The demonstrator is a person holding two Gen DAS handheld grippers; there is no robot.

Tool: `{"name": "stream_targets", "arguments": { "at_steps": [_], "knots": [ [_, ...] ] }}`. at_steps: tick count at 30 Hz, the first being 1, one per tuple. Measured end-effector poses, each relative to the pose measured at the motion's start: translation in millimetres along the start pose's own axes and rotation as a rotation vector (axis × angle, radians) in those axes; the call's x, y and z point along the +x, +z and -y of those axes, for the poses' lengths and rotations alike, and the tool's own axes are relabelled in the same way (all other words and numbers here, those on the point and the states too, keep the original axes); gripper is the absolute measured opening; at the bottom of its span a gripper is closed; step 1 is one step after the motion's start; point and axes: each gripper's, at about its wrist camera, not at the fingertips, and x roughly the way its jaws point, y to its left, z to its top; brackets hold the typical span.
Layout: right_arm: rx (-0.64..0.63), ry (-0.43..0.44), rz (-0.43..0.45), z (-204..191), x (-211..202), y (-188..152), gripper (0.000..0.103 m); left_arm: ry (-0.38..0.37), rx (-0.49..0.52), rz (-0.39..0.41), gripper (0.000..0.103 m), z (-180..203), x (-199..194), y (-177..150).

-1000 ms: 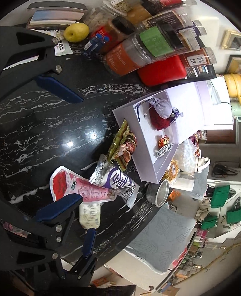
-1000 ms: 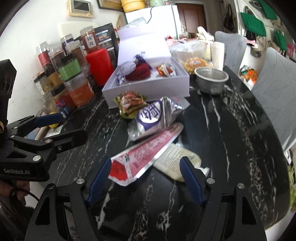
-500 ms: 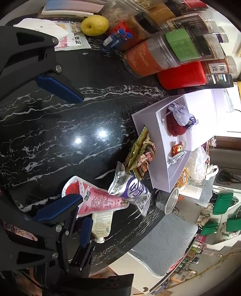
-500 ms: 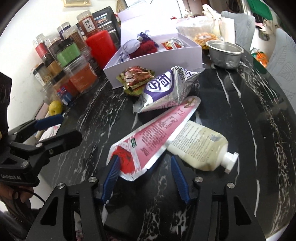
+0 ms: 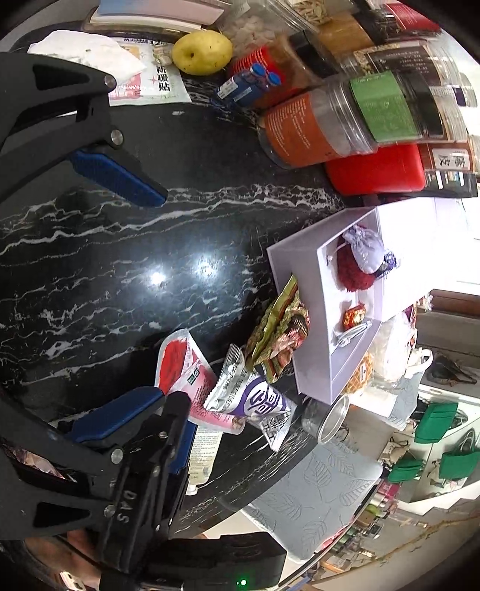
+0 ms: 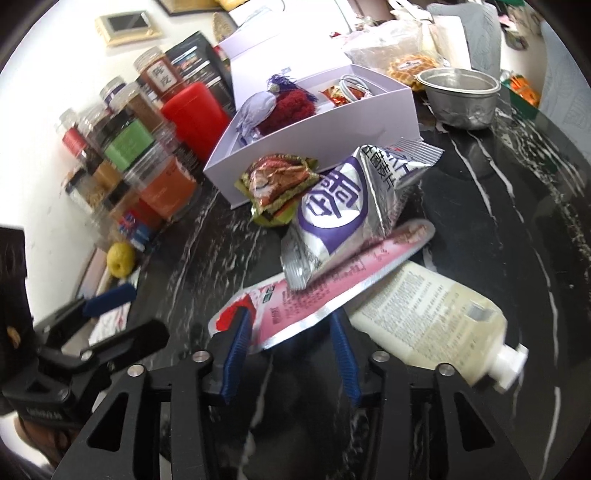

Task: Organize soft objects
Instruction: 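Move the right tool to the pink tube packet while the left tool approaches the gold snack bag, then grasp the pink tube packet with the right tool while the left tool grasps the gold snack bag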

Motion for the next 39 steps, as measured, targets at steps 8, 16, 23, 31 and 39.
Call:
{"name": "stream_targets", "arguments": {
  "at_steps": [8,16,23,31,39],
  "knots": [
    [0.023,-0.024,0.056,-5.3,14.1,12.2,0.042,0.023,-0.026,-0.003,0.099,-9.9,-0.1,0.5],
    [0.03,-0.041,0.068,-4.4,19.3,15.3,0.03,0.036,-0.036,0.006,0.099,-16.0,-1.5,1.7],
    [0.084,0.005,0.063,9.0,4.2,10.8,0.02,0.01,-0.057,0.029,0.099,-15.6,-3.5,8.6],
    [0.105,-0.007,0.102,24.4,-28.3,6.6,0.012,-0.038,-0.04,0.061,0.099,0.3,2.2,27.3],
    [0.169,0.018,0.128,47.5,-47.0,6.9,0.011,-0.053,0.006,0.099,0.099,23.2,13.6,51.8]
  ]
}}
